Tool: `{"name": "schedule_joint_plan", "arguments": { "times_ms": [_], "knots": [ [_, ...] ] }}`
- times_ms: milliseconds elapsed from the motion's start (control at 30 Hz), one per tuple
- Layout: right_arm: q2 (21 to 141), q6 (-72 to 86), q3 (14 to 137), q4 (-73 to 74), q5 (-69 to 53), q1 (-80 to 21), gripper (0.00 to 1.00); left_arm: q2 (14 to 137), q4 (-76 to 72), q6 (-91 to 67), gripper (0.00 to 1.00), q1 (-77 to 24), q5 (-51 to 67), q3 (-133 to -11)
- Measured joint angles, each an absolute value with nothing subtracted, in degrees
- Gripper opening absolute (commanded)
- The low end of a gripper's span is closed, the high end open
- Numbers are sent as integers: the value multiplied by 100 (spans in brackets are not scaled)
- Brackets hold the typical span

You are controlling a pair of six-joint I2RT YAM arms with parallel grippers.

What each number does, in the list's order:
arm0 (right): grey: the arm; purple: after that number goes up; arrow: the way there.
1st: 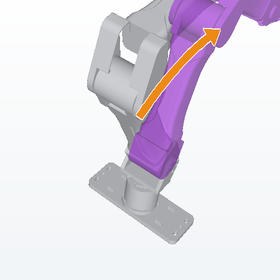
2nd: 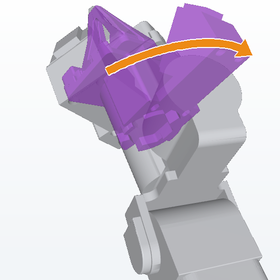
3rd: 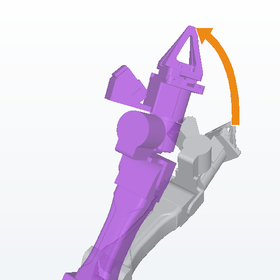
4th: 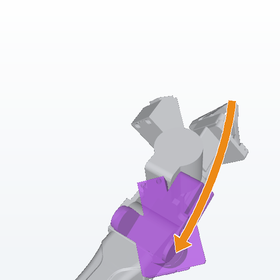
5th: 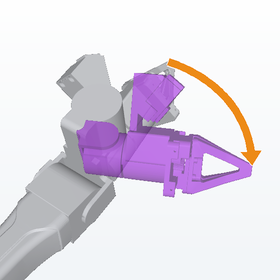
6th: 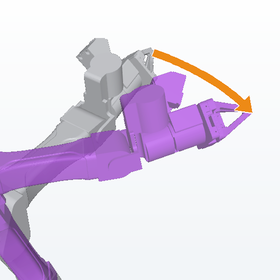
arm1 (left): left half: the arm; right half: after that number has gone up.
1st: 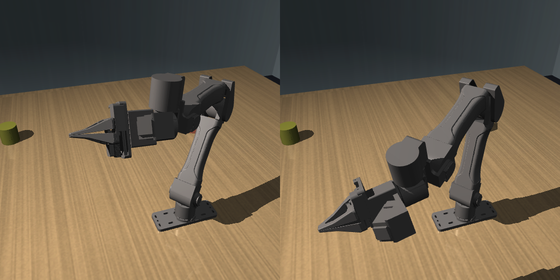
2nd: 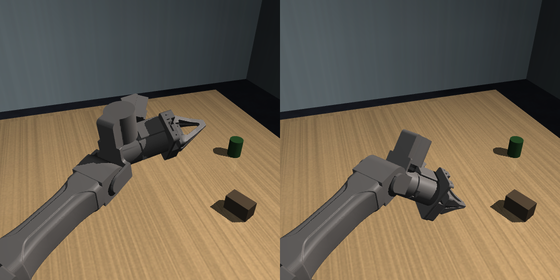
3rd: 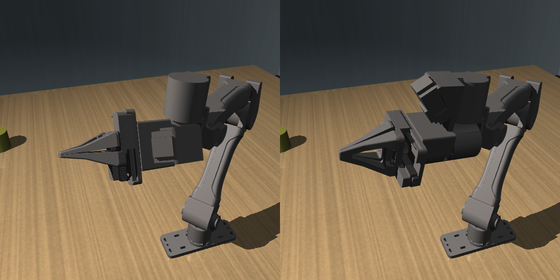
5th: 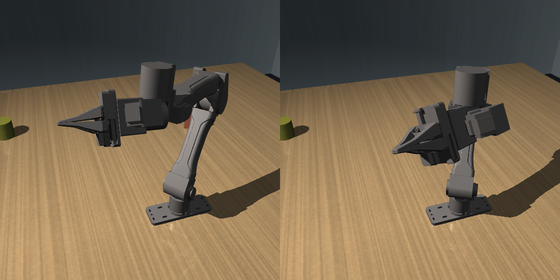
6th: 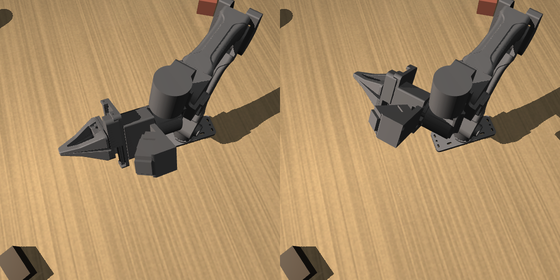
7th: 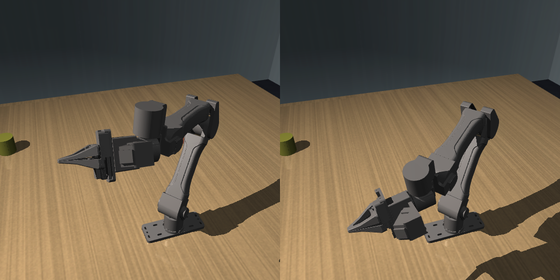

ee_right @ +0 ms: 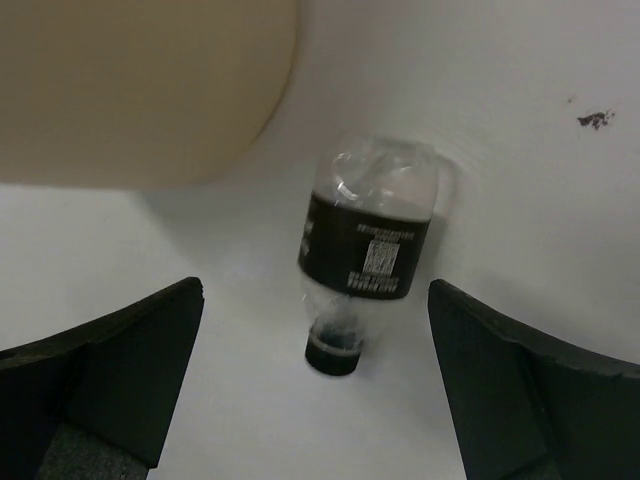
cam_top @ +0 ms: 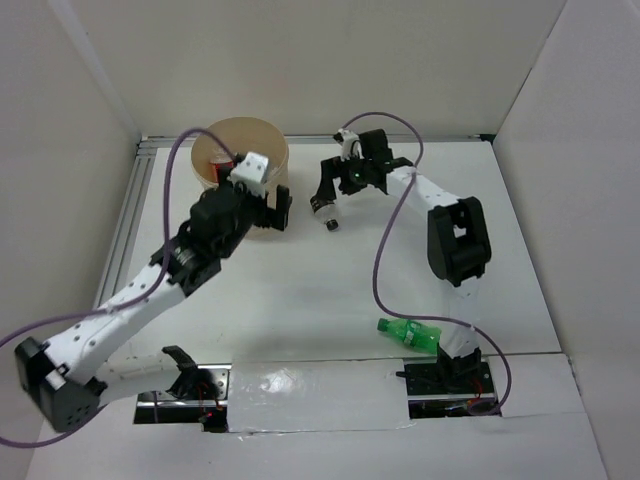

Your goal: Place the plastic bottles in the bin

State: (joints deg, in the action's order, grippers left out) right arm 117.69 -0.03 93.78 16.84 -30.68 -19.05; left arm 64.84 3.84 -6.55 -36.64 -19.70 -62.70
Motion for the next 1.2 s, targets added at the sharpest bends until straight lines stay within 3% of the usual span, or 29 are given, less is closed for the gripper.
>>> {"name": "schedule_joint_plan", "arguments": {
  "times_ms": [200,267,300,333,433,567,767,1033,1100,1200],
  "knots": [
    [12932,276,10333,1555,-2106,-2211,100,4654,327,-954,100,-4790,-2143,-4587],
    [13161,261,10388,1540,-1868,-2261,94,4418,473,-1144,100,-5100,-2355,-4268],
    [13260,252,10390,1544,-1804,-2274,88,4375,543,-1258,100,-5264,-2491,-4160],
    [13351,180,10390,1531,-1723,-2285,70,4362,600,-1393,100,-5422,-2613,-4075],
    [13356,137,10431,1498,-1693,-2285,41,4488,760,-1702,100,-5905,-2928,-3859],
    [13205,60,10318,1538,-1822,-2255,27,4724,720,-2158,100,-6342,-3124,-3498],
    [12304,-5,10407,1761,-2517,-2095,26,4967,362,-2829,100,-6685,-3142,-2808],
    [11775,180,13058,1114,-3568,-2261,31,5461,8,-3162,98,-6945,-2862,-2438],
    [11845,217,13642,950,-3728,-2512,35,5457,-54,-3212,97,-7026,-2840,-2364],
    [12040,274,13992,633,-3913,-2987,51,5439,-117,-3304,97,-7153,-2818,-2309]
  ]
}}
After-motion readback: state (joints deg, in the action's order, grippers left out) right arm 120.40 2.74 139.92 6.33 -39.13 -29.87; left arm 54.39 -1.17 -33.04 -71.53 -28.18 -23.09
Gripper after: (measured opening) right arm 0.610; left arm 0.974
